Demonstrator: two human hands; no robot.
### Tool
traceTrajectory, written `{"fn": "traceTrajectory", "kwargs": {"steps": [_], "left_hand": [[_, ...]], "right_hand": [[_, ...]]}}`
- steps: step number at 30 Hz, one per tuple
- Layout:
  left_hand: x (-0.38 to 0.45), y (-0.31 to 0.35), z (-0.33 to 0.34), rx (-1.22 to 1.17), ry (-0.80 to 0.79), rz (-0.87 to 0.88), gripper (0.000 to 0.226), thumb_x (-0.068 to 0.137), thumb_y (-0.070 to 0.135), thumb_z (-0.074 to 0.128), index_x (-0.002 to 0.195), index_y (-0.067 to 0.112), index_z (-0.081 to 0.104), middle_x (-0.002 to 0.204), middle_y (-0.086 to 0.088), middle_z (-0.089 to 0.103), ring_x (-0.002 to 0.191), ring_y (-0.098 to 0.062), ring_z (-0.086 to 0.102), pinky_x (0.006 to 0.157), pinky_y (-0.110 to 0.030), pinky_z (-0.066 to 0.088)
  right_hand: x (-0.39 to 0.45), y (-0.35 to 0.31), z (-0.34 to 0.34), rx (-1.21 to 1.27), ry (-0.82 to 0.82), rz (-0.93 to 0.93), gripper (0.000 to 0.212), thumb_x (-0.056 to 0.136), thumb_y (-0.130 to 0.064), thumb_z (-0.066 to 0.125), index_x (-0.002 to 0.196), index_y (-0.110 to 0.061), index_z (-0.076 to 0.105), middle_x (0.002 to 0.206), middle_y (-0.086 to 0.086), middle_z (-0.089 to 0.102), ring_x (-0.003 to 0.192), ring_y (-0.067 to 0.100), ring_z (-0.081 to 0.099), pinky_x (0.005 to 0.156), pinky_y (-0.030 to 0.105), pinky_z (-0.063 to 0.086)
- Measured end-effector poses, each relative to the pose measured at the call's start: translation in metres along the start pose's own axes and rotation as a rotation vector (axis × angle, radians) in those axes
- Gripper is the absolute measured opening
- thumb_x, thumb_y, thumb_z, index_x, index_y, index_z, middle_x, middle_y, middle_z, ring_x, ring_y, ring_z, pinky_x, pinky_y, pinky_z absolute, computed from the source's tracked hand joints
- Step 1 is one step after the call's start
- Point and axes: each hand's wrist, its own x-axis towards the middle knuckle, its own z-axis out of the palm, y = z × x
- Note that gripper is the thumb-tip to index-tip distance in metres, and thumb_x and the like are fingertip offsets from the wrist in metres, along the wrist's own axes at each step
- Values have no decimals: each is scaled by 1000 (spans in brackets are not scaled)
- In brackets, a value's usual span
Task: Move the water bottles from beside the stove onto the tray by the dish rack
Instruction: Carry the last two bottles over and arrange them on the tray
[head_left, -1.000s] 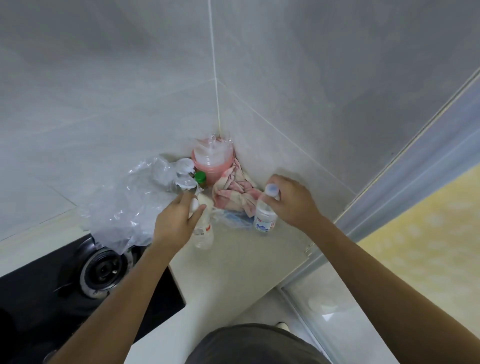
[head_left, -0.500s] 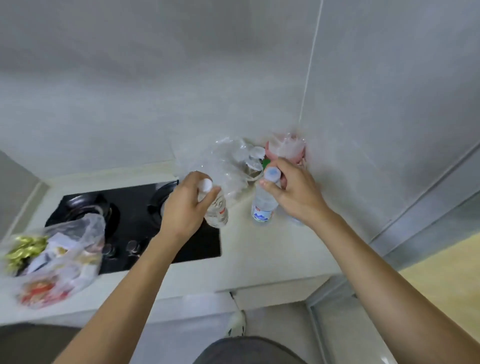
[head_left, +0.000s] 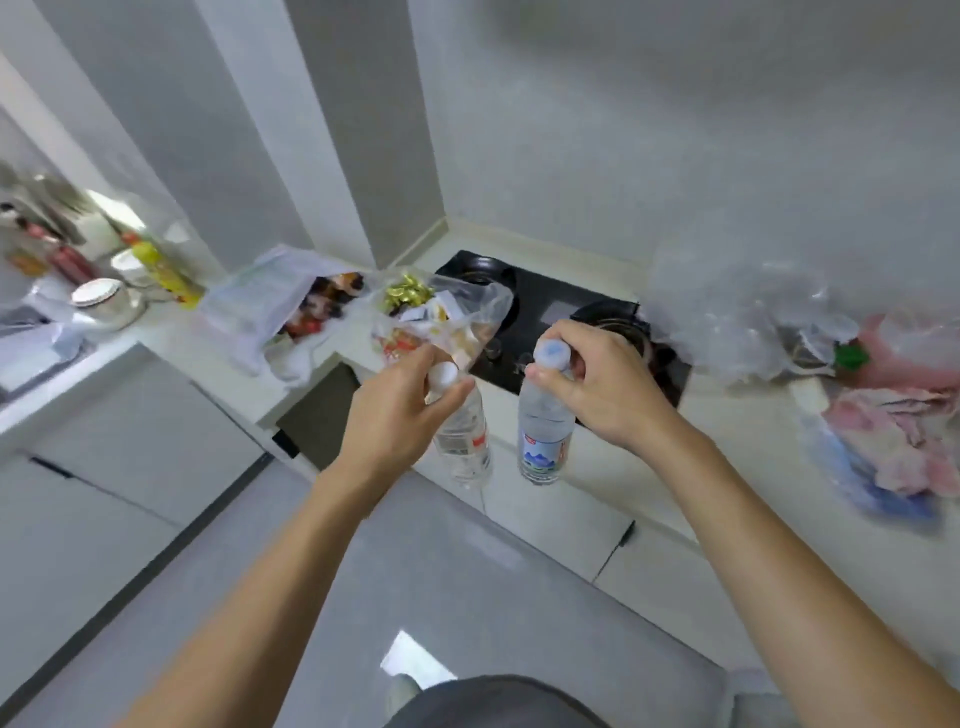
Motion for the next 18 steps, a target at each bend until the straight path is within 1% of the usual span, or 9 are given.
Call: {"fn": "traceTrajectory", "kwargs": {"steps": [2, 4, 5, 7, 9, 11, 13, 15, 18], "left_hand": [[-23, -38, -32, 0, 48, -73, 26, 98, 56, 61, 99, 30, 57, 80, 11, 61, 72, -9, 56, 59, -37, 41], [-47, -77, -66, -6, 98, -141, 26, 98, 53, 63, 95, 28, 57, 75, 11, 57, 68, -9, 52, 57, -35, 36], [-59, -97, -83, -16, 122, -169, 26, 98, 53, 64, 95, 28, 57, 76, 10, 58, 68, -10, 53, 57, -35, 37], [-83, -141, -118, -47, 163, -225, 25, 97, 54, 65, 95, 30, 57, 81, 10, 63, 73, -11, 57, 59, -35, 43], [-107, -186, -153, -73, 190, -278, 23, 97, 55, 65, 95, 33, 57, 86, 11, 65, 77, -10, 60, 62, -39, 50], [-132, -231, -189, -62, 221, -317, 23, 96, 55, 66, 95, 34, 58, 86, 13, 65, 78, -10, 60, 65, -45, 53], [-157, -272, -223, -58, 258, -358, 22, 95, 56, 66, 95, 35, 58, 87, 13, 64, 78, -11, 59, 66, -47, 54], [-183, -309, -253, -37, 306, -412, 22, 95, 54, 67, 95, 33, 58, 89, 12, 64, 80, -11, 59, 68, -48, 54], [-218, -355, -293, -7, 358, -516, 21, 96, 49, 69, 95, 31, 59, 90, 13, 63, 82, -10, 58, 69, -43, 54]], "right_hand": [[16, -36, 38, 10, -62, -60, 18, 92, -43, 72, 93, -29, 60, 83, -18, 57, 73, 2, 51, 67, 33, 44], [31, -75, 79, 23, -118, -127, 17, 93, -42, 73, 97, -30, 61, 86, -20, 56, 75, -1, 50, 68, 30, 41], [39, -95, 102, 25, -142, -164, 18, 93, -43, 72, 98, -29, 62, 89, -19, 57, 78, -1, 51, 70, 31, 42], [53, -136, 150, 18, -192, -222, 21, 93, -46, 70, 100, -29, 61, 94, -17, 58, 85, 4, 53, 75, 36, 47], [66, -179, 201, 14, -244, -258, 21, 93, -47, 69, 97, -29, 59, 90, -17, 57, 84, 6, 52, 75, 40, 49], [75, -222, 253, 15, -287, -302, 22, 92, -48, 68, 94, -29, 57, 85, -18, 56, 79, 6, 51, 72, 42, 49], [83, -262, 301, 36, -324, -343, 22, 91, -48, 68, 93, -29, 57, 83, -19, 55, 75, 4, 50, 66, 37, 44], [90, -301, 344, 72, -360, -380, 20, 92, -45, 70, 95, -29, 59, 83, -18, 56, 74, 1, 51, 65, 32, 39], [101, -356, 400, 136, -426, -426, 19, 93, -44, 70, 98, -29, 60, 85, -18, 57, 76, 2, 54, 66, 27, 40]]}}
